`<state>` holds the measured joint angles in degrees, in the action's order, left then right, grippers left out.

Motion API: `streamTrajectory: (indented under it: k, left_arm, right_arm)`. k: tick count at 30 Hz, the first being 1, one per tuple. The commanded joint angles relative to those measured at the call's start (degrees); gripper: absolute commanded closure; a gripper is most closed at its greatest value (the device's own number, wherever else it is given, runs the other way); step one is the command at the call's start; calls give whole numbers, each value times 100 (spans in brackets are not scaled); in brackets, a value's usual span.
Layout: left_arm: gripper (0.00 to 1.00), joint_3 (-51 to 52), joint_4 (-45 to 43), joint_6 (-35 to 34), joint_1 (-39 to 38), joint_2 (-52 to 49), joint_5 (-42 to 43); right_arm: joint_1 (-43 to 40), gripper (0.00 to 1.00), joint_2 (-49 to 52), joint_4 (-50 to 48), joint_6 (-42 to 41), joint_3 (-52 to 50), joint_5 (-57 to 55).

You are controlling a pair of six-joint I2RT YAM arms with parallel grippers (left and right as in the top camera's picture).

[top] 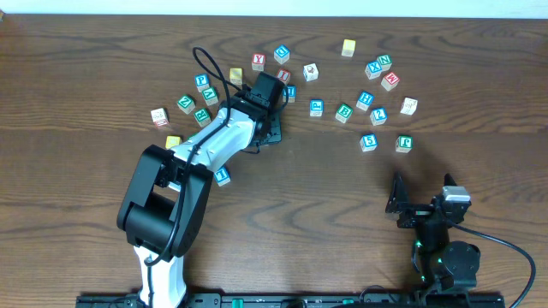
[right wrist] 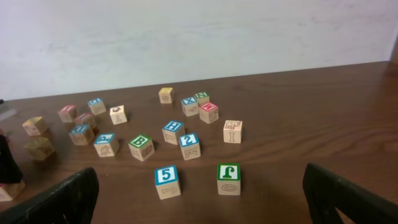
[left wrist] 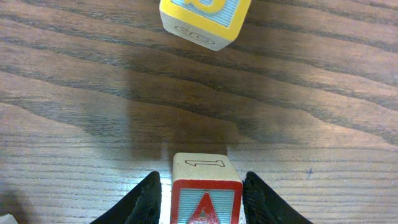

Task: Spell out AI2
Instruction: 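Lower the A block onto the table and open the left gripper, then move the left gripper up to the red-faced I block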

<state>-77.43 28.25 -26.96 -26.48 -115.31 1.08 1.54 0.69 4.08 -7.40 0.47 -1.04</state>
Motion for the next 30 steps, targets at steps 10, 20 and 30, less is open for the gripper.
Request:
streamTrajectory:
  k: [10, 20, 30]
  left_arm:
    - [52, -212, 118, 708, 114, 706, -31]
    - [51, -212, 116, 855, 151, 1360, -28]
    - [51, -1294, 1097, 857, 155, 1506, -28]
  right_arm:
    - [-70, 1, -31, 17, -70, -15, 13]
    - [-70, 1, -31, 17, -70, -15, 13]
    - [-70, 1, -31, 17, -70, -15, 13]
